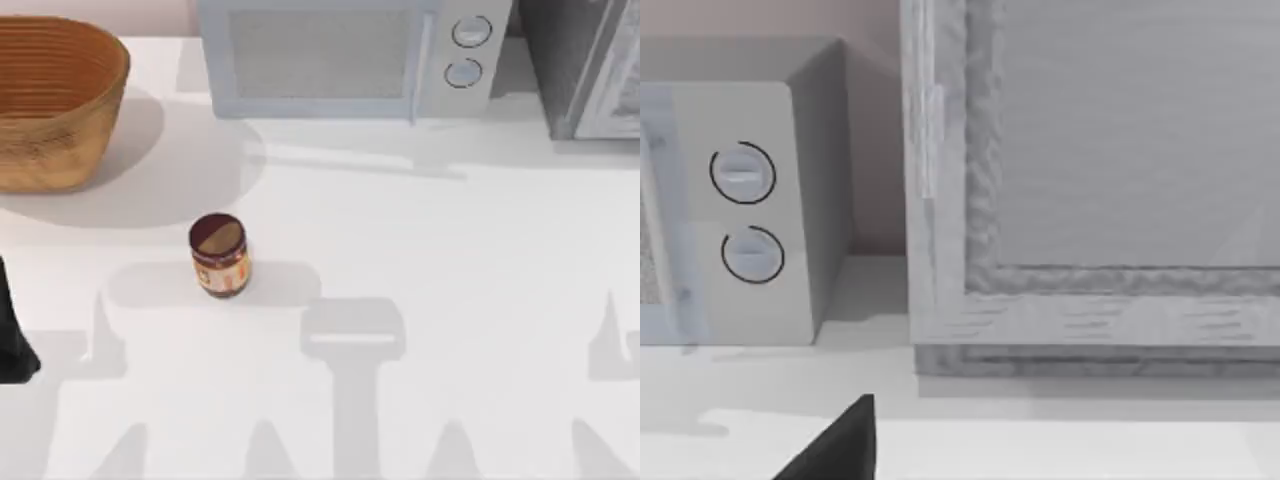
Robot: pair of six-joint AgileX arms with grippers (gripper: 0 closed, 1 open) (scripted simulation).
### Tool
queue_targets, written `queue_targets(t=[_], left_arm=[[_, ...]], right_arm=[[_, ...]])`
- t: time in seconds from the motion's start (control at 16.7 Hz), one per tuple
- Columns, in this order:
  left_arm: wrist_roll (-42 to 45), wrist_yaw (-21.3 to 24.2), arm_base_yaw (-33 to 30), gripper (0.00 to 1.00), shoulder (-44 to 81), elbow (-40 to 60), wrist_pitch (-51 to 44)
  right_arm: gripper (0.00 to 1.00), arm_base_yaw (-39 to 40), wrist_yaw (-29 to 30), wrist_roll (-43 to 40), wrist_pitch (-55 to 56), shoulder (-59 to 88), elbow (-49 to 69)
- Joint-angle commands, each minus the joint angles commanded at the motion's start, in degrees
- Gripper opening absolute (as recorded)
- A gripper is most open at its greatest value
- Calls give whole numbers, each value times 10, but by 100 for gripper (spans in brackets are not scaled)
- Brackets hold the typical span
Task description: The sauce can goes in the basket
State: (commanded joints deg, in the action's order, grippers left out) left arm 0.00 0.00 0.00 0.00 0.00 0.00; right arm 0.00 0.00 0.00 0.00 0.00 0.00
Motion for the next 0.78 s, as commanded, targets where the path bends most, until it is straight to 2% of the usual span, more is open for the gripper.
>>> queue_targets(t=[0.36,0.54,0.78], left_arm=[[39,8,-1,100,46,3,-17],[109,29,-1,100,126,23,-39],[227,78,-2,100,268,71,-72]], right_arm=[[100,0,0,0,0,0,0],[100,0,0,0,0,0,0],[100,0,0,0,0,0,0]])
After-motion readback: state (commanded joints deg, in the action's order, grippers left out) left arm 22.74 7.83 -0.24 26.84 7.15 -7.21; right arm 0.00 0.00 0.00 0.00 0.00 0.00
